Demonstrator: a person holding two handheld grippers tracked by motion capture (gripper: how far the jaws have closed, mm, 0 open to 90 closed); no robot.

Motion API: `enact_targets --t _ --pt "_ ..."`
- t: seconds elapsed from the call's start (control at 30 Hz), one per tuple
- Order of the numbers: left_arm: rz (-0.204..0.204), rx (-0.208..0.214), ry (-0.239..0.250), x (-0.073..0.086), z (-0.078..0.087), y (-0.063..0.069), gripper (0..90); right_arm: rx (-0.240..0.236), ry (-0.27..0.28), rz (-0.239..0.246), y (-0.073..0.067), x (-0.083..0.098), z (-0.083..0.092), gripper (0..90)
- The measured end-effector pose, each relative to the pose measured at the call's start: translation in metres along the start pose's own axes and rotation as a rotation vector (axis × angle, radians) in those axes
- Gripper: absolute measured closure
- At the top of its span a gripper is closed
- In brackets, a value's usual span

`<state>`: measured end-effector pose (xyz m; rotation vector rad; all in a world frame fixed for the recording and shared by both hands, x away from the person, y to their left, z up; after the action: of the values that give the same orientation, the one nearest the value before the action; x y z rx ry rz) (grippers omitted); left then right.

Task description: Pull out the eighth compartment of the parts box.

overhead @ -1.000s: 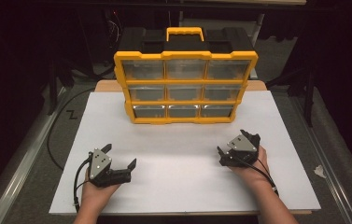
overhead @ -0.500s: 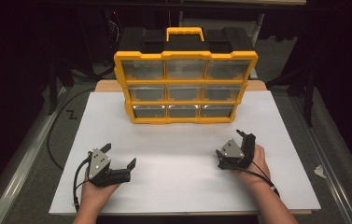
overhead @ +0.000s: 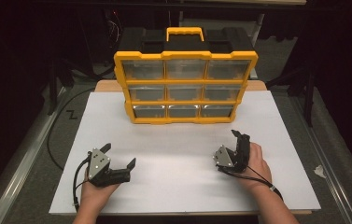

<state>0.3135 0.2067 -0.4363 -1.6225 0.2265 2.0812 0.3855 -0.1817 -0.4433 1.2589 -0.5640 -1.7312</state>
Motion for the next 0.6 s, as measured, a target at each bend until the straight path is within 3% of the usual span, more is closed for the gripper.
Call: enact_targets --t 0.07,0.1,0.23,0.4,0.6 --pt "0.0 0.0 0.0 0.0 0.0 0.0 0.4 0.004 0.0 0.016 -0.001 -0.001 0.001 0.8" --pt "0.0 0.0 0.0 0.0 0.0 0.0 0.4 0.01 0.004 0.065 -0.002 -0.003 0.002 0.9" --pt "-0.003 0.001 -0.001 0.0 -0.001 0.0 0.4 0.024 0.002 0.103 -0.006 -0.005 0.004 0.9" --pt "-0.007 0.001 -0.001 0.0 0.0 0.0 0.4 0.045 0.016 0.19 -0.01 -0.011 0.007 0.9" --pt "-0.006 -0.002 0.0 0.0 0.0 0.0 0.4 0.064 0.017 0.248 -0.013 -0.014 0.009 1.0"
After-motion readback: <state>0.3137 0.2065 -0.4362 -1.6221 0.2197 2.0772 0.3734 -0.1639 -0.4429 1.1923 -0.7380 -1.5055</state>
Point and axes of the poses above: each handheld gripper's, and its own axes: z roughly backward along the jaws, x roughly out of its underside, y roughly to its right, the point moved 2 cm from there along -z, roughly forward along the jaws, and after that the axes turned 7 degrees about -z, right-handed, at the moved point
